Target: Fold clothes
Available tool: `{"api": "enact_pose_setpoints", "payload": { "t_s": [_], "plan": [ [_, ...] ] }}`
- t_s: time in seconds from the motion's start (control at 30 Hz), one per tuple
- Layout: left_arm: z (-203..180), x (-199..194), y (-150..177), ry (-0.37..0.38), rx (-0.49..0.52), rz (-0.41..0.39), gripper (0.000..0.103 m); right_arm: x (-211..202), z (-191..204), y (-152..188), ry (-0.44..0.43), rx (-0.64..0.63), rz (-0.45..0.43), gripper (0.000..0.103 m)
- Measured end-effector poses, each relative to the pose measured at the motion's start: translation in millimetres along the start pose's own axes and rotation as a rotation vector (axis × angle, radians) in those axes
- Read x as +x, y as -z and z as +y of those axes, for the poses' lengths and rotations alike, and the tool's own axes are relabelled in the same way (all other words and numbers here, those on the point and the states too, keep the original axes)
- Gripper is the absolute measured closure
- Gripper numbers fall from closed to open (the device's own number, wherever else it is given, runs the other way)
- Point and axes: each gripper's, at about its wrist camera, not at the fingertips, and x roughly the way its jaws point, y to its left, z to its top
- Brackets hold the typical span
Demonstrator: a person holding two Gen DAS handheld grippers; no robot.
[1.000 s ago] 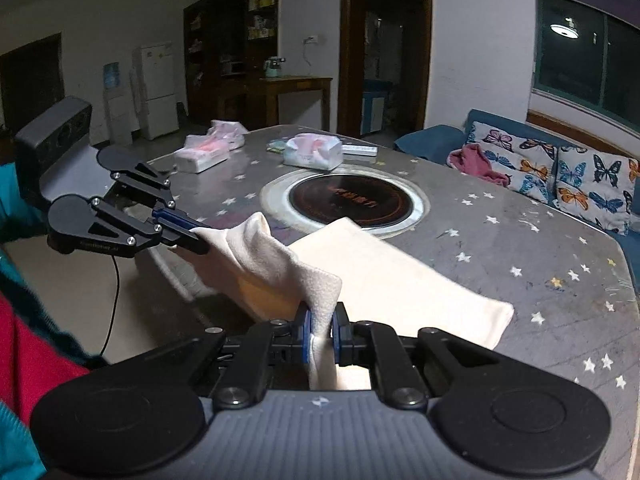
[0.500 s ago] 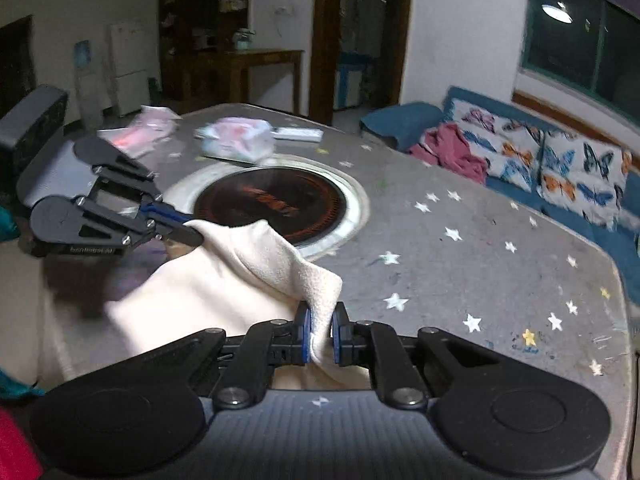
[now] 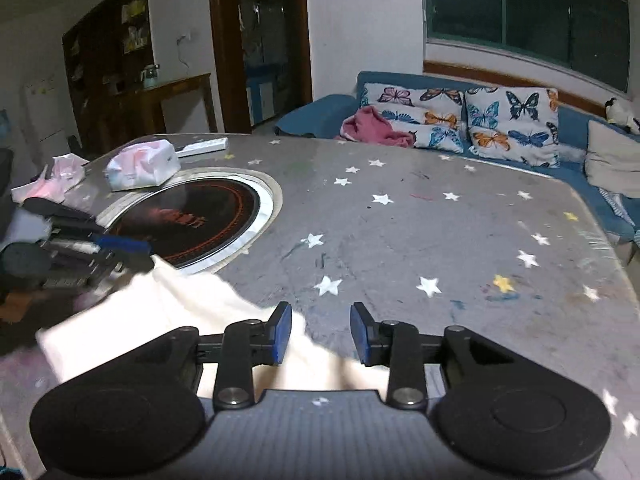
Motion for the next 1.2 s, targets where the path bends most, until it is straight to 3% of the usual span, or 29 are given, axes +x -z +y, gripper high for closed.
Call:
{"api": "enact_pose_setpoints", "payload": {
  "t_s": [0.17,0.4,0.43,0.53,0.57,0.73,0.9,1.0,1.2],
  "plan": [
    [-21,-18,-7,0.067,0.017,-0.027,0.085,-17,1,20,0.047,-0.005,0.043,0.071],
    [-57,-7,-7,0.157,0.055,0.012,0.085,-11,-10,37,0.072,0.074,0.082,0.072],
    [-60,-4,-7,0.158,0.053,0.021,0.085,-9,-11,38,0.073,0.082,0.083,0.074],
    [-64,2,-5,0.157,0.051,0.041,0.085,-8,-7,36,0.095,0.062,0.072,0.096],
    [-63,4,-4,0.155,0.049,0.045,0.085,-8,-6,35,0.104,0.052,0.067,0.098],
    [-59,11,-3,0.135,0.036,0.064,0.085,-8,3,26,0.151,-0.003,0.02,0.098],
    [-56,11,-3,0.13,0.009,0.067,0.085,8,-10,29,0.16,0.052,0.067,0.089],
    [-58,7,-8,0.146,0.006,0.05,0.085,-4,-9,20,0.149,0.069,0.025,0.088],
    [-65,19,-19,0.158,-0.014,0.051,0.085,9,9,8,0.01,0.055,0.023,0.088]
  ]
}}
